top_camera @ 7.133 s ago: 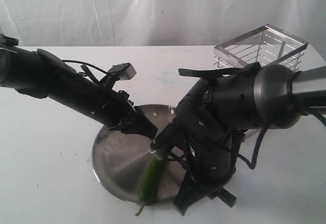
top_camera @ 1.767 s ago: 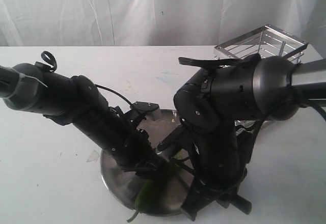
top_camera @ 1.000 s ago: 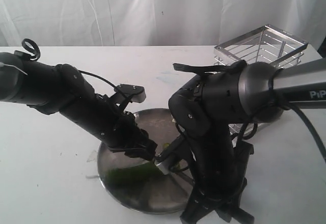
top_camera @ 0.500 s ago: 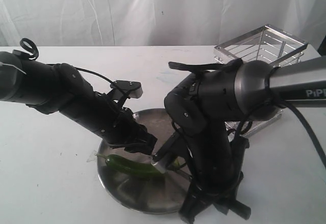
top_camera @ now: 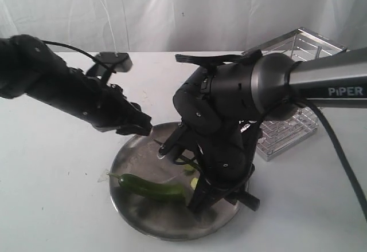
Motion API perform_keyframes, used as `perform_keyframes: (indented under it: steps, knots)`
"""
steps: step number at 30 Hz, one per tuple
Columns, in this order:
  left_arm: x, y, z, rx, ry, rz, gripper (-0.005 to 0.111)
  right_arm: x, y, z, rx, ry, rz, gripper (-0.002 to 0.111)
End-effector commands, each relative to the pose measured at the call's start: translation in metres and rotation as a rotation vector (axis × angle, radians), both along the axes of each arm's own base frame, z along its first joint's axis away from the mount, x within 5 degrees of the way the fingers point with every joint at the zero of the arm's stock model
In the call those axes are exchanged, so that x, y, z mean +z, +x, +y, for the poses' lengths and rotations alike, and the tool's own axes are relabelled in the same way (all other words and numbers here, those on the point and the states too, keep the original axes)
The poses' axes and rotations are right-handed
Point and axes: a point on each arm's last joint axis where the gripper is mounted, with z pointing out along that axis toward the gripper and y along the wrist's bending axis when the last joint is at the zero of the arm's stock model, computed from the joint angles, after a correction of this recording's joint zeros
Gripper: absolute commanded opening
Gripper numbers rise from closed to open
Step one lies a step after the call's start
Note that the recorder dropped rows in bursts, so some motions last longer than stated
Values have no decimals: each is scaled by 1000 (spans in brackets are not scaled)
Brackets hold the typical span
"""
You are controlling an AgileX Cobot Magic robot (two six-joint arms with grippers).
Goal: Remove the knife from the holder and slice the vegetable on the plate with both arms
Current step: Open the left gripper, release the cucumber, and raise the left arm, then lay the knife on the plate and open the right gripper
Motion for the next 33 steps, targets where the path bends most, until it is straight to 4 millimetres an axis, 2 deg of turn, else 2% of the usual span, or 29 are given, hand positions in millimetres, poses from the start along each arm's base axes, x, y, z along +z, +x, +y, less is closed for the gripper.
perform_keyframes:
  steps: [1,6,9,15,18,20,25,29,31,32,33]
  knots:
    - [23,0,32,58,-45,1,44,-3,8,5,-21,71,-50,0]
    - [37,-7,67,129,-69,1,44,-4,21,10,-133,246,-98,0]
    - [37,-17,77,178,-68,-10,44,-4,28,10,-207,361,-81,3]
    - [37,-37,76,183,-125,-48,44,-9,39,4,-299,452,-18,31]
    - [38,-46,76,184,-135,-57,44,-7,40,4,-306,469,-28,41]
    - [41,-52,77,189,-136,-72,44,-4,41,4,-307,496,-53,43]
    - [54,-72,79,207,-159,-129,44,15,40,3,-303,578,-134,43]
    - [65,-94,83,254,-194,-201,39,44,29,-6,-300,703,-252,42]
    - [72,-109,84,272,-230,-242,28,61,17,-12,-293,780,-321,34]
    - [80,-124,85,267,-255,-295,13,76,2,-20,-271,854,-396,19]
    - [84,-133,85,267,-277,-325,5,85,-8,-23,-251,900,-438,10]
